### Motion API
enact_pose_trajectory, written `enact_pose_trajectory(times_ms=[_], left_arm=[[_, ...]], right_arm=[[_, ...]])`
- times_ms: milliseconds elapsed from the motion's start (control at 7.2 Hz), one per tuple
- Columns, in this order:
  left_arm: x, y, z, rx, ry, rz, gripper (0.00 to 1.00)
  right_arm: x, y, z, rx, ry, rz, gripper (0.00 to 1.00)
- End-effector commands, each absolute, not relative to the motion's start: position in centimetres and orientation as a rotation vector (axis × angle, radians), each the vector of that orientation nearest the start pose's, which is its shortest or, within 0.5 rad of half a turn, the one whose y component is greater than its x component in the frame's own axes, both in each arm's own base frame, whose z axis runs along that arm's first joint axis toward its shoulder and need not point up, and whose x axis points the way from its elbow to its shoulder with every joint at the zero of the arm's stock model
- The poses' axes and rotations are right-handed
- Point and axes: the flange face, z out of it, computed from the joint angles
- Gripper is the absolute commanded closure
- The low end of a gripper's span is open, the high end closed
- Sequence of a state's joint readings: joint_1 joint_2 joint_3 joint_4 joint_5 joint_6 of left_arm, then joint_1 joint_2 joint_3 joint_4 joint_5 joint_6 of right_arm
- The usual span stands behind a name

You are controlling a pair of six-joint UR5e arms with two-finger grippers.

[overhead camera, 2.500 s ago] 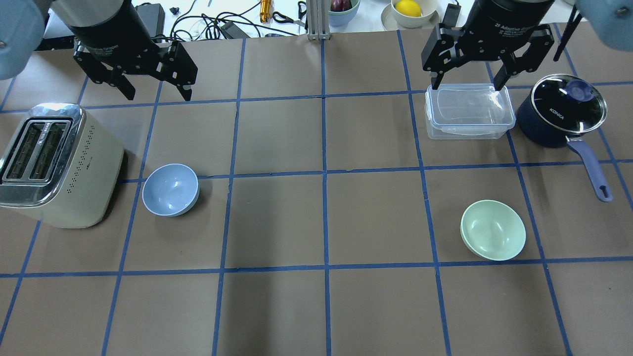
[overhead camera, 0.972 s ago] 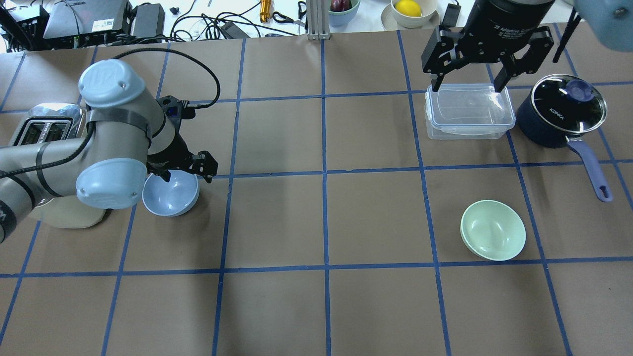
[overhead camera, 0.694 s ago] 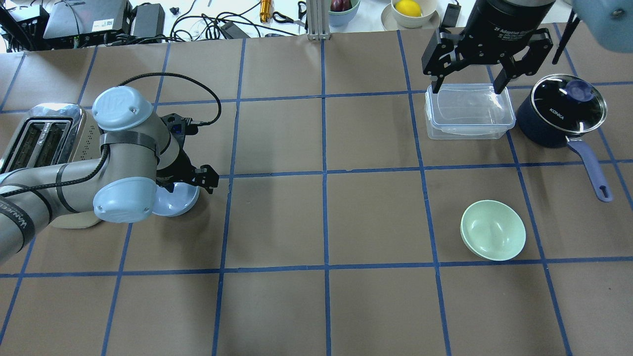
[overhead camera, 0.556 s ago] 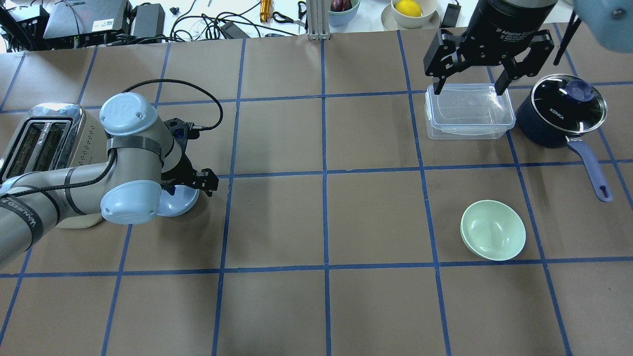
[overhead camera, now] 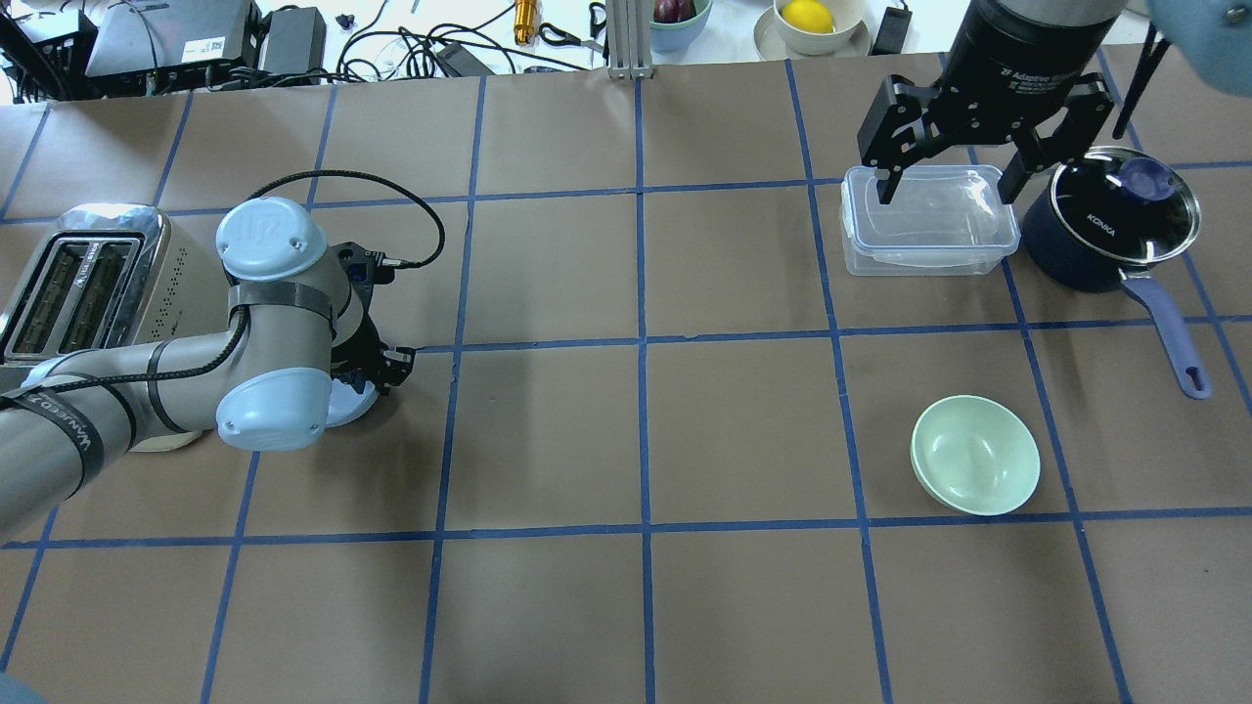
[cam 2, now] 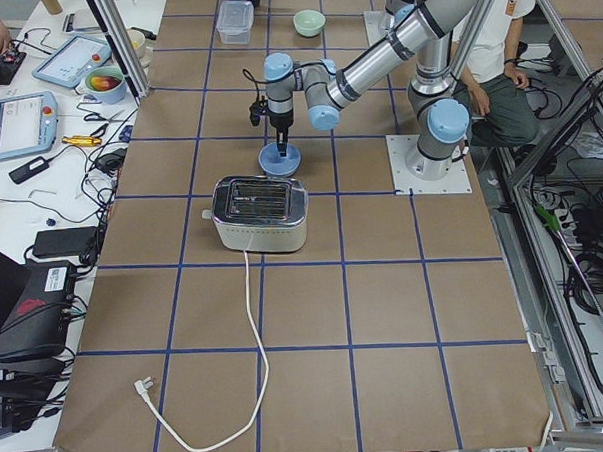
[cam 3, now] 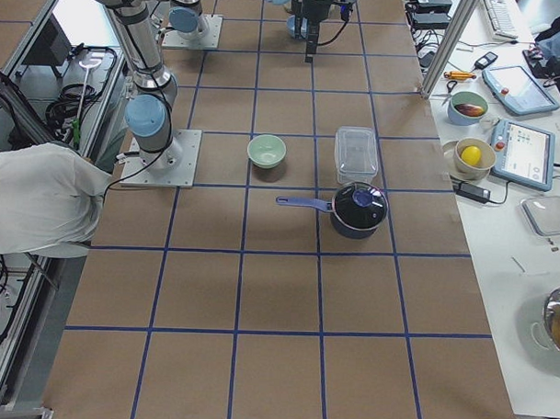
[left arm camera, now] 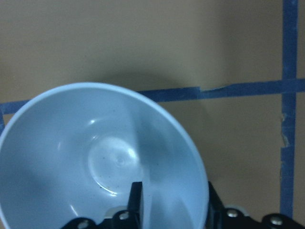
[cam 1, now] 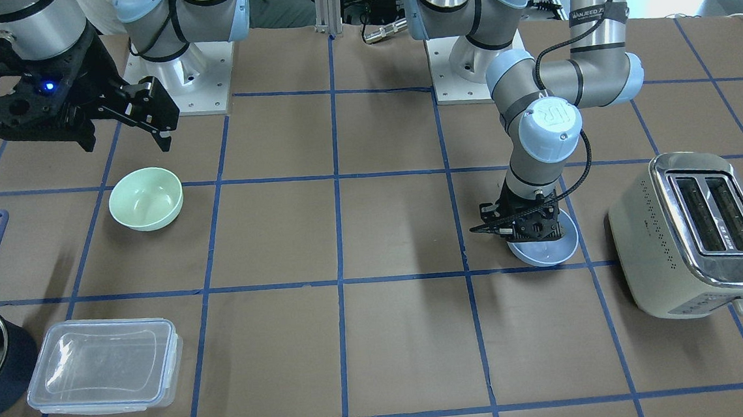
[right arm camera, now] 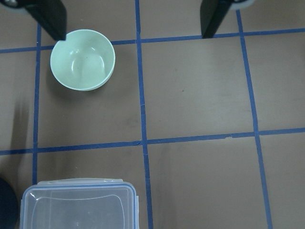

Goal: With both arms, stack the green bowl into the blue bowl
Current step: 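Close the left gripper on the light blue bowl's rim while the right arm starts moving, then carry the blue bowl toward table center with left while right reaches green bowl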

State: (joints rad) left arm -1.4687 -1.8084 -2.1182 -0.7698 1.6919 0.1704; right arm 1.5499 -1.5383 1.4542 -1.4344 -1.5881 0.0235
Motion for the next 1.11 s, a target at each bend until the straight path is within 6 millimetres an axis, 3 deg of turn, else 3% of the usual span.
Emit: enact_pose_trajectory(times_ms=[0, 139, 417, 694, 833, 972], left_arm=[[-8.2, -49.0, 21.1, 0.104, 3.043, -0.045, 0.89], [-10.8, -50.2, 22.6, 0.087, 3.056, -0.102, 0.88], [-22.8, -53.4, 26.5, -0.047, 3.135, -0.193, 0.88], [-34.7, -52.1, 26.5, -0.100, 3.166, -0.221, 0.87], [-38.6, -51.7, 26.3, -0.149, 3.178, -0.232, 0.87], [-39.8, -52.1, 24.1, -0.175, 3.168, -0.191, 0.87]], right_arm=[[7.9, -50.1, 49.6, -0.023, 3.194, 0.181, 0.00], [5.4, -50.2, 47.3, -0.005, 3.176, 0.227, 0.00], [0.0, -50.2, 42.4, -0.140, 3.161, 0.236, 0.00], [-4.1, -48.2, 36.5, -0.046, 3.135, 0.244, 0.00], [-4.9, -47.2, 33.4, -0.018, 3.145, 0.212, 0.00], [-4.5, -46.2, 30.6, -0.032, 3.146, 0.211, 0.00]])
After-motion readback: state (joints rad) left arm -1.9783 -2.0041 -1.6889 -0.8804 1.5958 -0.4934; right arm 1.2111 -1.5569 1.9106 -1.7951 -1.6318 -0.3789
